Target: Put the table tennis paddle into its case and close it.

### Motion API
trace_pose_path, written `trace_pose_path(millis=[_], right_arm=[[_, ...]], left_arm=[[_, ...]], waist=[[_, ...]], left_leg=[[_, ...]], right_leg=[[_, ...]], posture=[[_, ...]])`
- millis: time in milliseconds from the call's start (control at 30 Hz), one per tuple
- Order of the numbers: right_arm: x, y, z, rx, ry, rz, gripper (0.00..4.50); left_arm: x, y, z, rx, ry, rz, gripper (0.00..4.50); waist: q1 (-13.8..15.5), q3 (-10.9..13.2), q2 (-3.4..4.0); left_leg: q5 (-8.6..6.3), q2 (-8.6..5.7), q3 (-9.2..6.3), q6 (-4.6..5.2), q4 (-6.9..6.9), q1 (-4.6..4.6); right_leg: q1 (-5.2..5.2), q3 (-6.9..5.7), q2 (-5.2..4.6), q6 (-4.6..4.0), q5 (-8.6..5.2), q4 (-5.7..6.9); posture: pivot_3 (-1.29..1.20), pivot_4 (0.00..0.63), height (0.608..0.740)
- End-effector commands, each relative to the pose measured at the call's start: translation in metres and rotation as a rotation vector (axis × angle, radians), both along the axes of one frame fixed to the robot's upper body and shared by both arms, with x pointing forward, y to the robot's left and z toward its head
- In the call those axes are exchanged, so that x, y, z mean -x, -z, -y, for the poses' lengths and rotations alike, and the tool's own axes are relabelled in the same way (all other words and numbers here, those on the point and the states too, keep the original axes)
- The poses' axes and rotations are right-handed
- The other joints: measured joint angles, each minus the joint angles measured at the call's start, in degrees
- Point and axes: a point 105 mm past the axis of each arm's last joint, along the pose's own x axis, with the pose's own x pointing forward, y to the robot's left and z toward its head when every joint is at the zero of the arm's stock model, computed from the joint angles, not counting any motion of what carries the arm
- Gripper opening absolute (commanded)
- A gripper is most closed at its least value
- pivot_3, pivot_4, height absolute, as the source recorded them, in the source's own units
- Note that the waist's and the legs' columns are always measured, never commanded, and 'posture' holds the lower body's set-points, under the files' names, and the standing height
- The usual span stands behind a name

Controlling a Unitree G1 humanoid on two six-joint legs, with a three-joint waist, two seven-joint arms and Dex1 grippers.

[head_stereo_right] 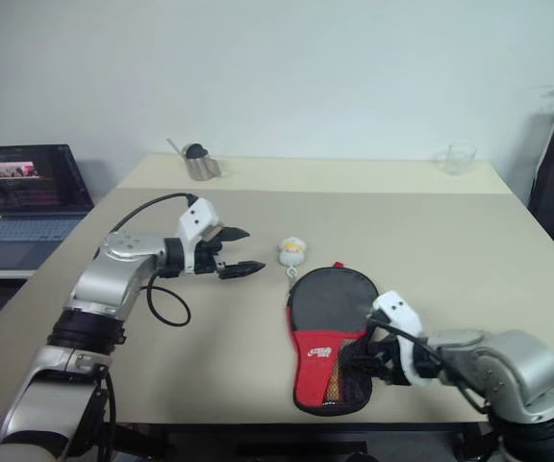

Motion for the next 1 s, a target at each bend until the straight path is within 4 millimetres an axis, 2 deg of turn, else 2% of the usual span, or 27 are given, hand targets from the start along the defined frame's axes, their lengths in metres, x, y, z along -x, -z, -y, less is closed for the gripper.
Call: trace_pose_path(millis=[33,200,333,400,533,633,767,867,967,1000], right_arm=[[-0.005,-0.023,0.010,0.000,-0.060,0.100,2.72],[-0.021,-0.045,0.027,-0.037,-0.045,0.196,2.72],[-0.058,-0.079,0.004,-0.184,0.020,0.469,2.72],[-0.070,-0.083,-0.011,-0.227,0.048,0.531,2.72],[-0.097,-0.069,-0.052,-0.275,0.131,0.624,2.72],[-0.120,-0.045,-0.067,-0.237,0.224,0.618,2.72],[-0.130,-0.022,-0.076,-0.149,0.237,0.631,2.72],[-0.124,-0.024,-0.078,-0.213,0.216,0.596,3.30],[-0.112,-0.035,-0.083,-0.256,0.152,0.602,4.37],[-0.109,-0.035,-0.085,-0.247,0.126,0.605,4.47]], left_arm=[[-0.001,-0.017,-0.003,-0.004,-0.002,0.060,4.50],[-0.006,-0.018,-0.011,-0.013,-0.056,0.085,4.50],[-0.017,-0.021,-0.018,-0.009,-0.145,0.116,4.50],[-0.020,-0.022,-0.019,-0.002,-0.156,0.114,4.50],[-0.022,-0.022,-0.023,-0.016,-0.167,0.110,4.50],[-0.023,-0.023,-0.026,-0.015,-0.185,0.105,4.50],[-0.023,-0.025,-0.026,-0.015,-0.189,0.110,4.50],[-0.020,-0.033,-0.029,0.025,-0.192,0.112,4.50],[-0.018,-0.033,-0.037,0.027,-0.216,0.106,4.50],[-0.018,-0.033,-0.039,0.031,-0.224,0.102,4.50]], waist=[[0.03,0.01,-0.01],[-0.10,0.02,-0.04],[-0.33,0.07,-0.12],[-0.18,0.07,-0.12],[-0.15,0.05,-0.15],[-0.11,0.06,-0.15],[0.02,0.06,-0.15],[0.15,0.06,-0.16],[0.08,0.06,-0.16],[0.07,0.06,-0.15]], left_leg=[[0.00,0.00,0.00,0.00,-0.02,0.00],[0.00,0.04,0.00,0.00,-0.04,0.01],[0.00,0.03,0.00,0.00,0.02,0.05],[0.01,0.03,-0.03,0.00,0.04,0.08],[0.01,0.10,-0.04,0.00,0.00,0.07],[0.01,0.14,0.00,-0.01,-0.01,0.00],[0.01,0.09,0.08,-0.01,0.02,-0.02],[0.01,-0.02,0.06,-0.01,0.04,-0.07],[0.01,0.01,0.01,-0.01,0.03,-0.07],[0.01,0.06,0.00,-0.01,0.03,-0.06]], right_leg=[[0.01,-0.02,0.00,0.00,0.00,-0.05],[0.01,-0.01,0.03,0.00,0.00,-0.05],[-0.01,0.03,0.04,0.01,0.01,0.07],[-0.01,-0.02,0.13,0.02,0.01,0.14],[-0.02,-0.03,0.34,0.01,0.01,0.13],[-0.12,0.02,0.33,0.00,0.02,0.15],[-0.11,0.09,0.08,0.00,0.02,0.15],[-0.11,0.11,-0.05,0.01,0.02,0.12],[-0.11,0.10,-0.05,0.01,0.02,0.12],[-0.11,0.08,-0.04,0.01,0.02,0.13]], posture=[[0.00,0.150,0.740],[0.00,0.150,0.740],[0.00,0.150,0.740],[0.00,0.150,0.740],[0.00,0.150,0.740],[0.00,0.150,0.740],[0.00,0.150,0.740],[0.00,0.150,0.740],[0.00,0.150,0.740],[0.00,0.150,0.740]])
